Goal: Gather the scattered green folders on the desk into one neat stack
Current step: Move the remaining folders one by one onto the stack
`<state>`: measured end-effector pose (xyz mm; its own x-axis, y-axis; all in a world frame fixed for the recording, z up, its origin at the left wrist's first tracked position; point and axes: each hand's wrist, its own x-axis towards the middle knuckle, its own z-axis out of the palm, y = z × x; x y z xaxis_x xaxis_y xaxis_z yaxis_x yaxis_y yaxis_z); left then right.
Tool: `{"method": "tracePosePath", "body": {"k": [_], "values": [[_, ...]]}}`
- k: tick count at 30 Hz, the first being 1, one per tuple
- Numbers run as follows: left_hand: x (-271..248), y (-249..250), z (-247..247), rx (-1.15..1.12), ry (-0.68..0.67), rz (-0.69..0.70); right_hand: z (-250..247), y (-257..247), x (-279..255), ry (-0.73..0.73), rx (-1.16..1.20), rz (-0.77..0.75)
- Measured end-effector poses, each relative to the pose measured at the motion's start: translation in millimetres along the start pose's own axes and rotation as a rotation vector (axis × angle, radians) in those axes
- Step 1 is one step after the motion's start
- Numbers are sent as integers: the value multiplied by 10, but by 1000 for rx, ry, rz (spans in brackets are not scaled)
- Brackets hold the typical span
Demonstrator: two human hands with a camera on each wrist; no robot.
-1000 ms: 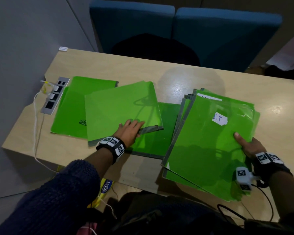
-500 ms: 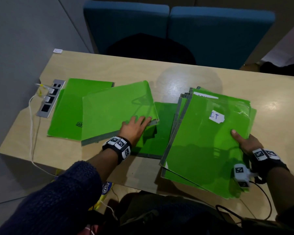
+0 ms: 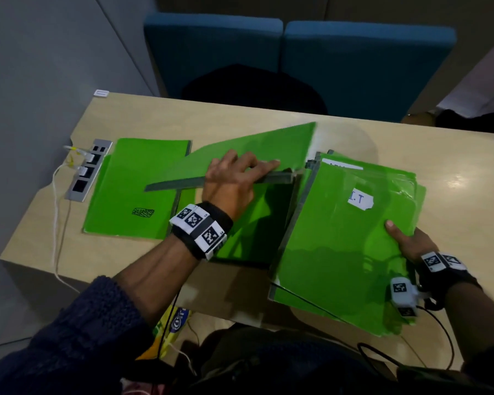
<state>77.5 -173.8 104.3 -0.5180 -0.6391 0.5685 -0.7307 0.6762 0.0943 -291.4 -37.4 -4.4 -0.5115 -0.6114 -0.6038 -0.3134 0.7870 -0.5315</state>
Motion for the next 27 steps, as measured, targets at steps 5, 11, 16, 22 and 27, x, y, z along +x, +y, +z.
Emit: {"method": "tracePosePath", "body": {"k": [5, 11, 16, 22, 27], "values": [[-158, 400, 216, -393, -58, 395, -43, 55, 47, -41, 13, -16], [-686, 621, 498, -579, -485, 581, -118, 419, 393, -152, 163, 104], [-837, 744, 628, -530, -746, 556, -66, 350, 287, -161, 109, -36], [-756, 571, 454, -655, -628, -624, -36, 258, 103, -158, 193, -150], [-867, 775, 663, -663, -864, -728, 44, 179, -6, -151, 285, -32]]}}
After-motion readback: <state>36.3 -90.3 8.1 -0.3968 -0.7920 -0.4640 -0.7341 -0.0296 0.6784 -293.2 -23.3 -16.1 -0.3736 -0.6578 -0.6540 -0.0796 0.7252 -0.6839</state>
